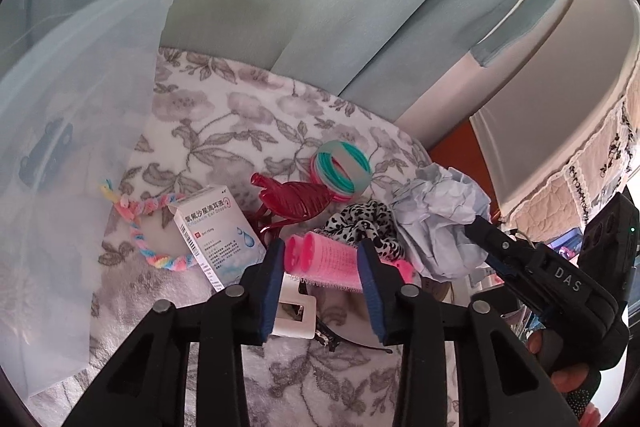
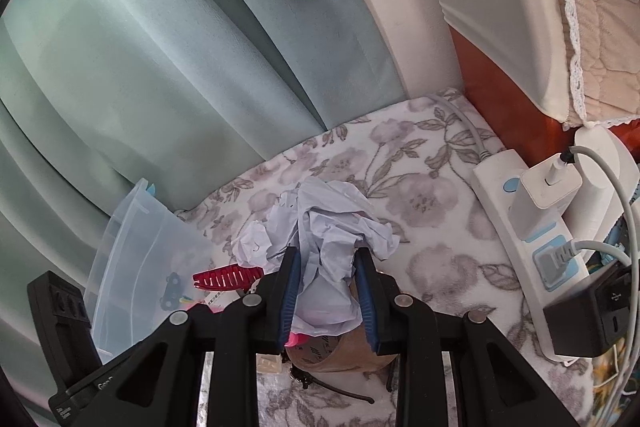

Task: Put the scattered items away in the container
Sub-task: 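Grasp the crumpled white paper with the right tool while the left tool grasps the pink hair roller, then carry the paper and pink roller over the clear box with both tools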

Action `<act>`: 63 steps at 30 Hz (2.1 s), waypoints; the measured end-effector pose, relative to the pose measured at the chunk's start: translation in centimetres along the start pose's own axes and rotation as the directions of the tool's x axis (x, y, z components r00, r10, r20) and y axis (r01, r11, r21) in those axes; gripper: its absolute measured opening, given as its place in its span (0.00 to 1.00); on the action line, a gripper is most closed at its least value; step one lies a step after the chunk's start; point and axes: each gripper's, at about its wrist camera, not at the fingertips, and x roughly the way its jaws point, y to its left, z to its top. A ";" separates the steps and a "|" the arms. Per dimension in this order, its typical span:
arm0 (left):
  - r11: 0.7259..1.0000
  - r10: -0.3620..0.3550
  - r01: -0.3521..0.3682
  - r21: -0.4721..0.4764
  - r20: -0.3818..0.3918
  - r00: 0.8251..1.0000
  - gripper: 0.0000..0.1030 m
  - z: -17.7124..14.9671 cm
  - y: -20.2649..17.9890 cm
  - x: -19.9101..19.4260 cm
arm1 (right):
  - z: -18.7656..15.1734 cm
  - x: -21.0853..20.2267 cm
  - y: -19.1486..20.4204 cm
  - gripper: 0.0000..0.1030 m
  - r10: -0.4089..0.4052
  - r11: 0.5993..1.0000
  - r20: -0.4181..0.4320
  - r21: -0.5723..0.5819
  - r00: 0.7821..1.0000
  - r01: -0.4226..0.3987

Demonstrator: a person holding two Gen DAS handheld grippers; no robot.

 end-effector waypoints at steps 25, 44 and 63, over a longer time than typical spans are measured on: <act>0.996 0.018 -0.029 0.085 0.126 0.992 0.27 -0.2 -2.7 -9.8 | -1.7 -9.0 3.6 0.25 0.002 0.999 0.096 -0.033 0.995 0.001; 0.996 -0.026 -0.001 0.095 0.288 0.957 0.27 -1.2 -2.7 -19.9 | -4.0 -16.8 10.1 0.25 0.058 0.989 0.190 -0.144 0.980 -0.030; 0.999 0.032 -0.030 -0.010 0.423 0.906 0.27 -0.9 5.2 -27.1 | -7.3 -15.2 21.0 0.25 0.138 0.936 0.104 -0.338 0.985 -0.095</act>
